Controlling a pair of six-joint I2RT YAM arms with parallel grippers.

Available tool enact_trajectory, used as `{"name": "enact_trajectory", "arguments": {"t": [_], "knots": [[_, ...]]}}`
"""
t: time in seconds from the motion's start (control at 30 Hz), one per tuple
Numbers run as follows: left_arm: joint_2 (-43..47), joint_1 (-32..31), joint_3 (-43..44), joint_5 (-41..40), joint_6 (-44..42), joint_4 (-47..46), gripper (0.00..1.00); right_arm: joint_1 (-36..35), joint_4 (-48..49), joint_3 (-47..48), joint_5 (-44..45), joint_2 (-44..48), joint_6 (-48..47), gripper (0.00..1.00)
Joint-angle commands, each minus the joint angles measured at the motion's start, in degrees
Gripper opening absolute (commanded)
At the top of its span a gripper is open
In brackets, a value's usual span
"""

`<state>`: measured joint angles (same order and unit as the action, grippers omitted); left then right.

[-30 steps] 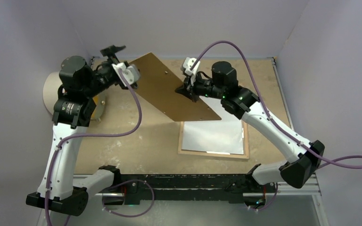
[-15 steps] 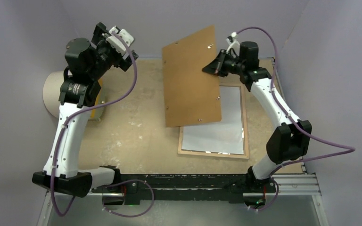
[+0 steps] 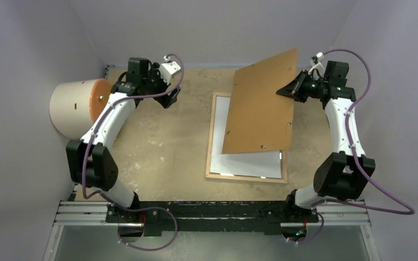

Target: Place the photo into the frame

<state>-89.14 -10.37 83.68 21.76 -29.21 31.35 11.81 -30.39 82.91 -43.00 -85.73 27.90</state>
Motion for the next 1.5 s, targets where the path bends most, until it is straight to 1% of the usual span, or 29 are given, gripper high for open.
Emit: {"name": "enact_trajectory", "arguments": {"t": [0.0, 0.07, 0.17, 0.47, 0.67, 0.97, 1.27, 1.47], "knots": [[-4.3, -1.9, 1.0, 6.4, 4.5, -2.2, 0.97, -1.4, -3.4, -1.1, -5.3, 1.3, -3.4, 0.0], [-5.5, -2.1, 0.8, 7.2, 5.0, -3.6, 0.97, -1.4, -3.3, -1.7, -6.1, 0.6, -3.7, 0.0], [-5.7, -2.2, -1.8, 7.2, 4.8, -6.3, 0.98, -1.4, -2.5, -1.9, -6.6, -0.8, -4.1, 0.0], [-4.3, -2.2, -6.3, 7.2, 2.8, -7.2, 0.99, -1.5, 1.3, -7.7, -7.4, -2.8, -3.2, 0.0], [-3.8, -2.2, -6.8, 6.8, 1.4, -6.1, 1.0, -2.1, 5.0, -11.3, -8.1, -3.9, -2.0, 0.0], [-3.0, -2.2, -7.3, 6.7, 1.0, -4.9, 1.0, -2.3, 8.0, -13.4, -8.8, -5.1, -0.9, 0.0], [-2.7, -2.2, -7.6, 6.3, 0.5, -4.6, 1.0, -2.7, 10.3, -16.6, -11.2, -2.9, 1.0, 0.0], [-2.5, -2.3, -7.7, 6.5, 0.7, -4.6, 1.0, -3.2, 9.8, -17.2, -10.9, -2.1, 0.8, 0.0]]}}
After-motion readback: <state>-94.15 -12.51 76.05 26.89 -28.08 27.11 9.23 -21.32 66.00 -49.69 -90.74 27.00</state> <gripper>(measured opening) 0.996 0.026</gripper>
